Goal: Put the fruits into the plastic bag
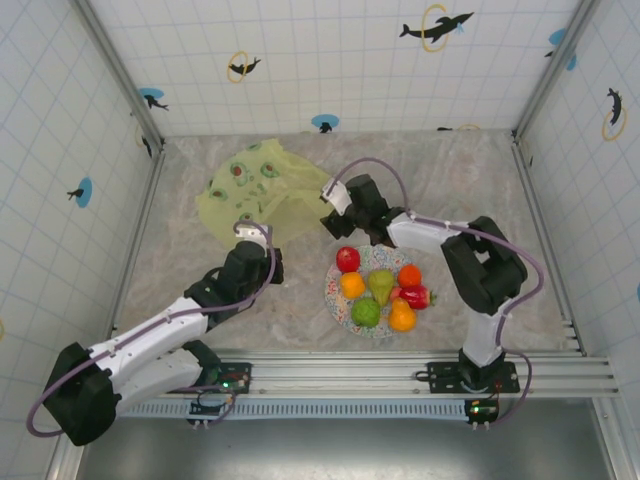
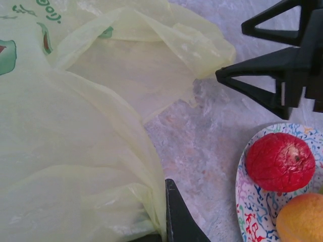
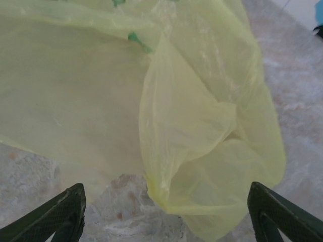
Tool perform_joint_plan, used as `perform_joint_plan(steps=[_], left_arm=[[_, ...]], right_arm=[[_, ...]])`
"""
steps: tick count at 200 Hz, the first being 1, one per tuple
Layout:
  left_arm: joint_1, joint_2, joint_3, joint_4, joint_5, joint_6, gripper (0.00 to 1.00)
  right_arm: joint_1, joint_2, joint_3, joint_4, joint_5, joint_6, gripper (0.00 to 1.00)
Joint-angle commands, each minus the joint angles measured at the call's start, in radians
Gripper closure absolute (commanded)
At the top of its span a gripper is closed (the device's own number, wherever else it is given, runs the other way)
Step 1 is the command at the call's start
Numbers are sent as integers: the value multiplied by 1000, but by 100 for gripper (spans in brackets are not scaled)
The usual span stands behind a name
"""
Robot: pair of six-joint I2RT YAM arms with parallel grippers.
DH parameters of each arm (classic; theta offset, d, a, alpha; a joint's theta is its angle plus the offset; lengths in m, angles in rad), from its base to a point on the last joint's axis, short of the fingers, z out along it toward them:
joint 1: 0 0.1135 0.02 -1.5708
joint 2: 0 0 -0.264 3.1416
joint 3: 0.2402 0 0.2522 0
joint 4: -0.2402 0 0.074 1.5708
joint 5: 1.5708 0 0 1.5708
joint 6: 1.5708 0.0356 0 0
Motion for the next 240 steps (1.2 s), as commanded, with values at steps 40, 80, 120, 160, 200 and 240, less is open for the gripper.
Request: perform_joint_plan(steps=[40,80,120,160,200,240], left_arm=[[3,-9,-33,4,-3,5,100],[3,-13,-91,1,-65,-21,100],[4,-40,-165,-10,-166,-76,100],[4,-53,-205,-19,-175,-110,62],[4,-175,-132,-107,-202,-58,26],[4,-301,5,-191,-251,37,9]], right_arm=[[3,128,127,43,8,51,64],[-35,72,100,103,-97,169,96],[-138,-40,-9,324,-371,488,100],[-183,-80,-140,636,-533,787,100],[-191,-104,-120,509,-566,688,100],[-207,-120,-80,401,-624,602,100]])
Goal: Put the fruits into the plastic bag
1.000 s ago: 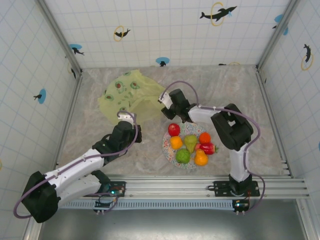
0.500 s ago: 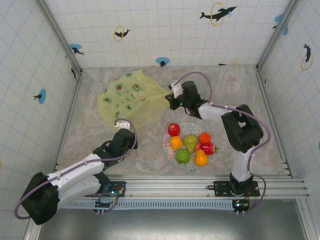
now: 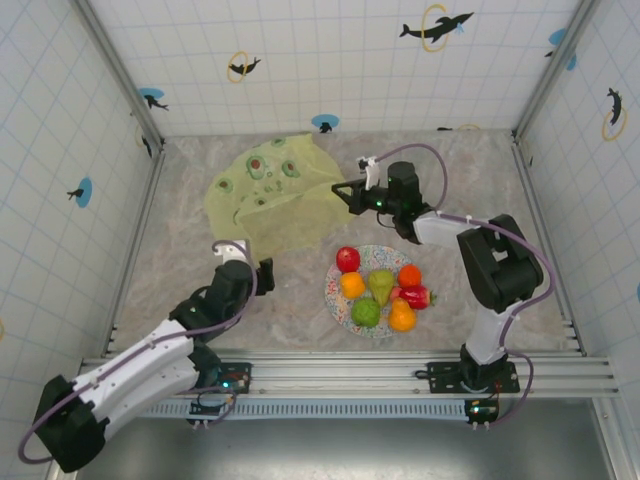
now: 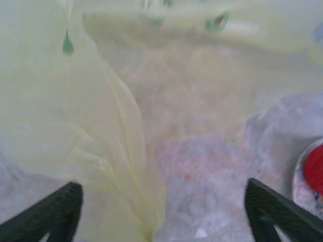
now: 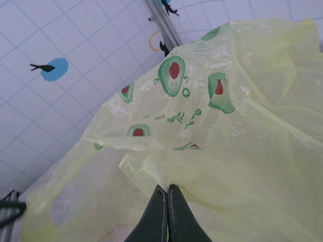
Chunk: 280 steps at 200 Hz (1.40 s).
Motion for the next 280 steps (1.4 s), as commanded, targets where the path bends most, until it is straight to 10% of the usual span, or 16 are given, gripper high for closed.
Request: perform_joint_plan(steps=[1,90,143,218,244,280], left_arm=[[4,-50,105,-66,-58,86,8],[13,230,477,-127,-86,612,2],[206,569,597,-97,118,831,3],[285,957,719,89,344,832,9],[285,1024,741,125,382,844,16],[283,1071,781,125,365,818,56]], right_arm=[[-12,-51,46,-66,-65,-62,100],[-69,-55,94,-108,-193,-60,100],[-108,-31,112,-50,-269,68,100],[-143,1,137,-43,-309,108,100],[-146,26,161,-56,-324,117,100],[-153,71,229,-115,-298,131,100]])
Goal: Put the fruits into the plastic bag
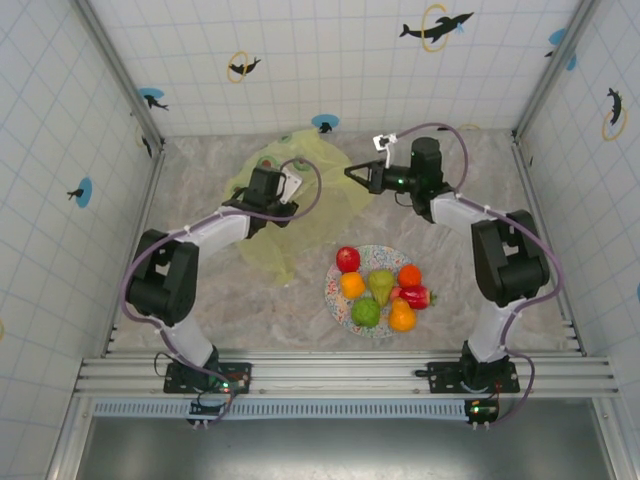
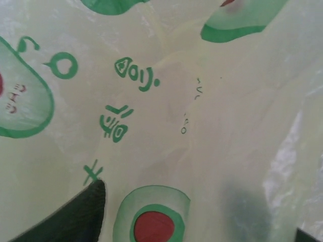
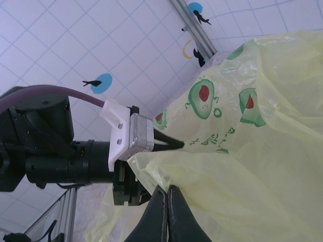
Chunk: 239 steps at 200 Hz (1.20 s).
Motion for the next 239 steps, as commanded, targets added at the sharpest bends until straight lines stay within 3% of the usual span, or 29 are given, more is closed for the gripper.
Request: perform_joint_plan(steps=[1,15,30,44,54,87,136,173,239], left_arm=[[-2,22,52,24,17,-17,58],[-3,0,52,37,34,-75,72],[-2,-41,41,67,51,-144,100],[-2,-88,26,84,67,-195,100],[34,-121,28,69,80,-227,100],[69,-159,119,-122,188,-369,100],[98,-182,131,-193,277,-510,100],[101,-203,117,-170,257,-675,100],[101,-291,-21,-44,172,-839,100]], right_arm=[[-9,44,72,-38,5,16,100],[-4,62,98,-66,53,22,100],[3,74,109,-88,127,30,100],[4,64,104,-113,212,32,100],[4,45,94,-135,271,27,95],[14,-56,49,-207,431,-64,81],[47,-147,-41,-223,465,-132,53],[54,-261,-130,-299,560,-211,38],[164,-451,-267,-622,711,-324,25]])
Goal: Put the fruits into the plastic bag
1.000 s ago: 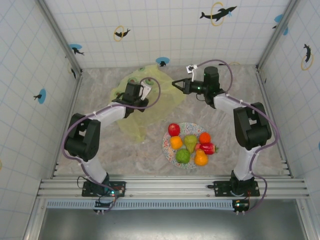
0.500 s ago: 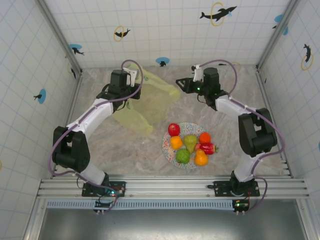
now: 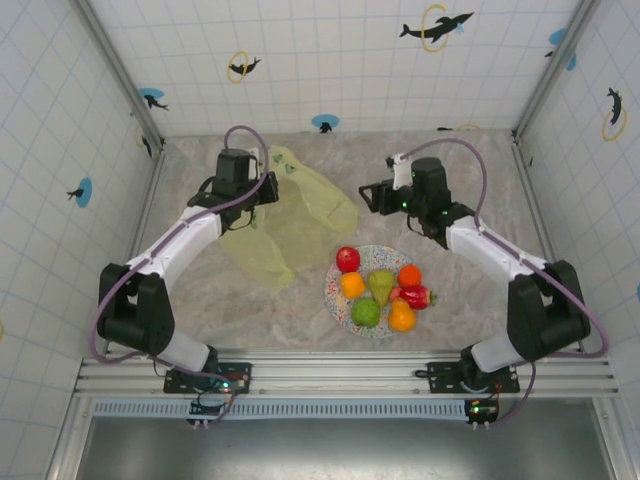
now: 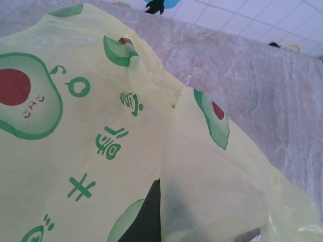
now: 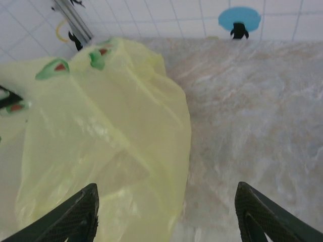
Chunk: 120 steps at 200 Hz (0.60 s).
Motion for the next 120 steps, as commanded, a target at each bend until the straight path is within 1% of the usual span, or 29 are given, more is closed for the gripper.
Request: perform_joint_plan(steps=[1,9,18,28,39,52,58,84,97,110,120], left_arm=[[7,-52,-45,64,-41,-100,100],[7,-63,-62,83,-47,-113,100],[7,-74,-76,97,-47,-122,100],[7,-78,-84,104,-46,-125,100],[6,-76,-82,102,-46,-125,100],[6,-76,-82,99,-42,-128,100],[6,-78,-83,99,-37,-130,100],[5,-87,-90,105,-30,-140,100],[6,-90,-88,106,-19,-142,100],[6,-95,-88,106,-6,-142,100],[7,-99,-90,107,0,-139,100]], right_arm=[[51,-57,-57,-154,70,-53,24],[73,-72,-73,-159,72,-60,23],[101,-88,-102,-136,64,-90,19],[133,-100,-136,-102,61,-132,12],[158,-103,-158,-70,80,-174,7],[173,-98,-191,-10,113,-212,3],[174,-91,-204,57,130,-220,2],[182,-23,-226,207,134,-276,0],[187,22,-235,282,186,-303,0],[186,79,-207,315,223,-319,0],[182,125,-173,337,223,-319,0]])
